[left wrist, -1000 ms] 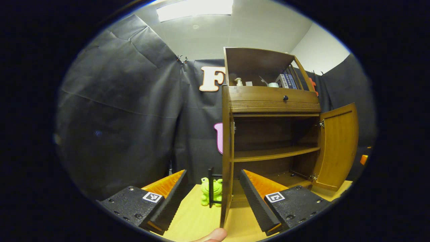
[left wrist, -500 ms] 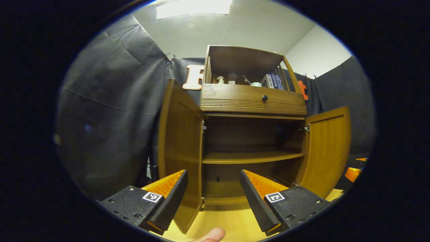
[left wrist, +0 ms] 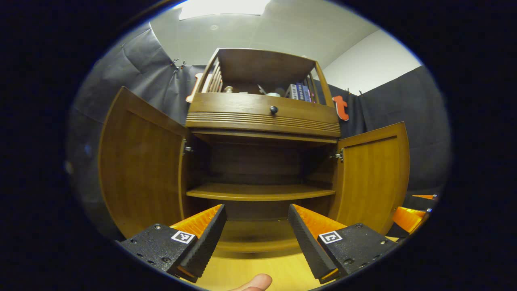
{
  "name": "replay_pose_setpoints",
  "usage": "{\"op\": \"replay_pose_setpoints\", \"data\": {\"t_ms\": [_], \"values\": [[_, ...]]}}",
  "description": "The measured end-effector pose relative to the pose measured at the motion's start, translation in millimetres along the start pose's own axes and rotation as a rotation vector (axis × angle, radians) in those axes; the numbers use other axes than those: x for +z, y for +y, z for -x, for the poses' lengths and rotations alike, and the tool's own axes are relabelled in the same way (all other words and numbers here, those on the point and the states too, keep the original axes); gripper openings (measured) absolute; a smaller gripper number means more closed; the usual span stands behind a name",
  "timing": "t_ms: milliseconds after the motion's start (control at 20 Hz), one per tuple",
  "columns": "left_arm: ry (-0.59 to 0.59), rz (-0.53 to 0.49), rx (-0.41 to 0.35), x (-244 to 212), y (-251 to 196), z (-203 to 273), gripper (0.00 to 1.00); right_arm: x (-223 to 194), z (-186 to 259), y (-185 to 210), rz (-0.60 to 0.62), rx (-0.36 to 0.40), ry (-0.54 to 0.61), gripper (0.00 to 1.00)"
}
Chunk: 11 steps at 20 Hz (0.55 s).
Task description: Open the right door of the double-door shoe cabinet with the right hand, and open the left door with the left hand.
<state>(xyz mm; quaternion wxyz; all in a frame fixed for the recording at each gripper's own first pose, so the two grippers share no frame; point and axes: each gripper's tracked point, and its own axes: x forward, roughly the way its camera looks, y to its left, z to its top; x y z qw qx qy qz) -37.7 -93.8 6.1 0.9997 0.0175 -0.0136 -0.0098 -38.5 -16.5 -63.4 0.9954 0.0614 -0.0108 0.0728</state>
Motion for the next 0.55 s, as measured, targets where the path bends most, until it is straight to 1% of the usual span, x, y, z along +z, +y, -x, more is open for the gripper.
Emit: {"op": "replay_pose_setpoints", "data": {"t_ms": [50, 100, 150, 200, 250, 300, 350, 400, 450, 500, 550], "values": [[0.004, -0.001, -0.010, -1, -7, -5, 0.96, 5, -6, -4, 0.013, -0.019, -0.006, 0.98], [0.006, -0.001, -0.023, -3, -15, -9, 0.93, 10, -13, -6, 0.018, -0.034, -0.012, 0.97], [0.013, 0.002, -0.035, -4, -23, -14, 0.95, 14, -19, -5, 0.018, -0.044, -0.022, 0.98], [0.019, 0.007, -0.045, -6, -29, -19, 0.93, 18, -25, -5, 0.019, -0.053, -0.032, 0.98], [0.029, 0.011, -0.051, -11, -31, -24, 0.93, 22, -31, -5, 0.019, -0.062, -0.038, 0.98], [0.035, 0.017, -0.058, -15, -33, -27, 0.96, 22, -36, -4, 0.018, -0.068, -0.041, 0.98], [0.037, 0.017, -0.070, -20, -37, -30, 0.96, 22, -41, -2, 0.019, -0.067, -0.041, 0.98], [0.053, 0.000, -0.100, -30, -43, -33, 0.93, 21, -47, 3, 0.023, -0.063, -0.036, 0.98], [0.066, -0.014, -0.119, -36, -46, -37, 0.96, 18, -52, 7, 0.034, -0.056, -0.028, 0.98], [0.065, -0.023, -0.122, -37, -46, -40, 0.93, 15, -56, 10, 0.051, -0.051, -0.020, 0.98], [0.073, -0.040, -0.121, -41, -42, -42, 0.96, 11, -59, 12, 0.068, -0.049, -0.012, 0.98]]}}
